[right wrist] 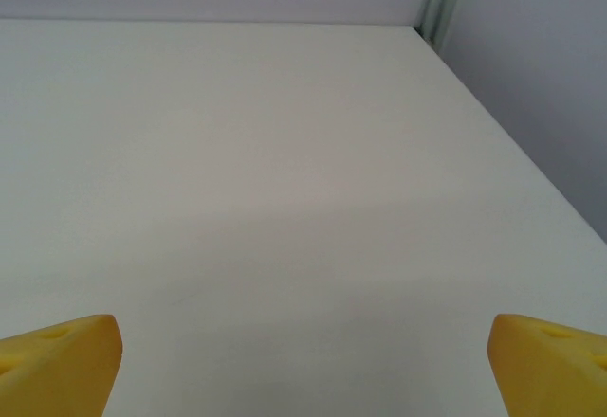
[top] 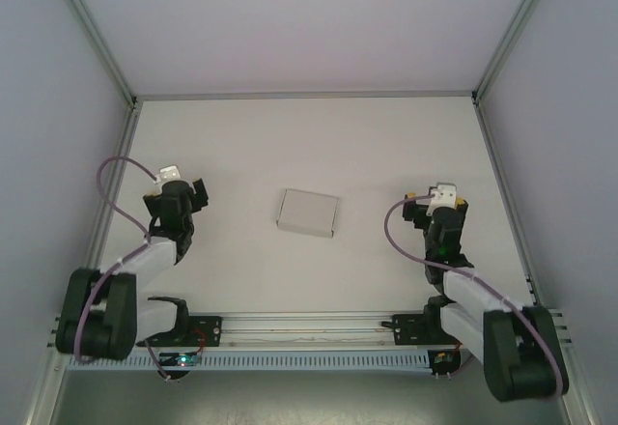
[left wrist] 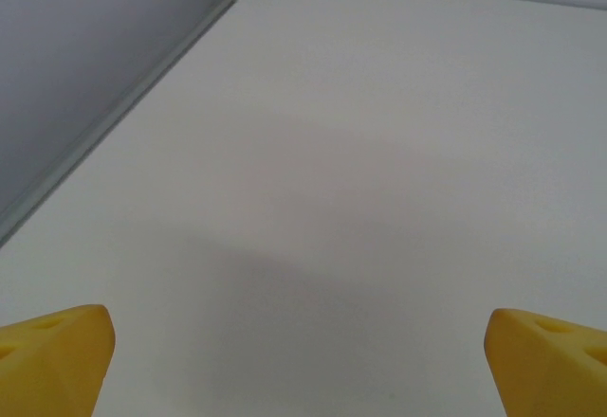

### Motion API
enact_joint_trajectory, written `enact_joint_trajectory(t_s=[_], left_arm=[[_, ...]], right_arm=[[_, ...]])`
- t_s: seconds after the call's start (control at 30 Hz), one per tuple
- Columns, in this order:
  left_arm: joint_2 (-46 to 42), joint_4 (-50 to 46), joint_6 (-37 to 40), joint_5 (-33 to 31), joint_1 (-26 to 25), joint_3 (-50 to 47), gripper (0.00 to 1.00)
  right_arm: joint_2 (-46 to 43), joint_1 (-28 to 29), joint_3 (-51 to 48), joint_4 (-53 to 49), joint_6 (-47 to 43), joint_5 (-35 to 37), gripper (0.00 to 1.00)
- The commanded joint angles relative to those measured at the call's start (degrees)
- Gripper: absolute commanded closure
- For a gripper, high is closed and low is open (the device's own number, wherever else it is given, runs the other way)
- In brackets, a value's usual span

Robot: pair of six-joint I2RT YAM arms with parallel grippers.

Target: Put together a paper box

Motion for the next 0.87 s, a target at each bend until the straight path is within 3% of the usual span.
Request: enact_joint_trajectory(t_s=[0.0,0.07,0.13,0.17,0.2,0.23,0.27,0.3,0.37,0.83], left_arm=[[8.37,18.72,4.29,3.63,0.99,-1.36,0.0],[14.5,28.53,6.19,6.43,1.07,-2.03,0.0],[14.53,21.1,6.75,11.17,1.21,0.62,0.0],[17.96,25.12,6.81,10.92,1.38,0.76,0.0],[19.55,31.11,7.66,11.7,1.47,-0.69,0.0],[17.57,25.27,5.98,12.54,2.32,-0.05,0.0],[16.65,22.13,5.71,13.05,2.49,0.84,0.0],[18.09,27.08,6.21,13.09,2.48,-0.19,0.0],[17.66,25.28,6.18,12.87,2.5,0.06,0.0],[17.4,24.82,6.33,13.17,2.45,0.25,0.0]], right_arm=[[10.08,-0.42,2.22,19.93,-0.88,-2.77,0.02],[22.14,-0.84,0.77,35.63,-0.68,0.69,0.02],[33.79,-2.35,1.68,49.09,1.08,0.24,0.02],[30.09,-3.08,3.32,40.35,1.51,-2.25,0.02],[25.41,-4.89,7.94,23.29,2.24,-6.34,0.02],[26.55,-5.28,12.77,16.84,1.77,-8.69,0.01],[29.2,-3.26,12.06,23.03,-0.93,-9.75,0.02],[29.35,-3.17,11.08,25.18,-0.89,-9.62,0.02],[27.29,-4.47,11.89,19.87,-0.04,-10.49,0.02],[27.87,-3.45,11.85,21.02,-1.01,-9.19,0.01]])
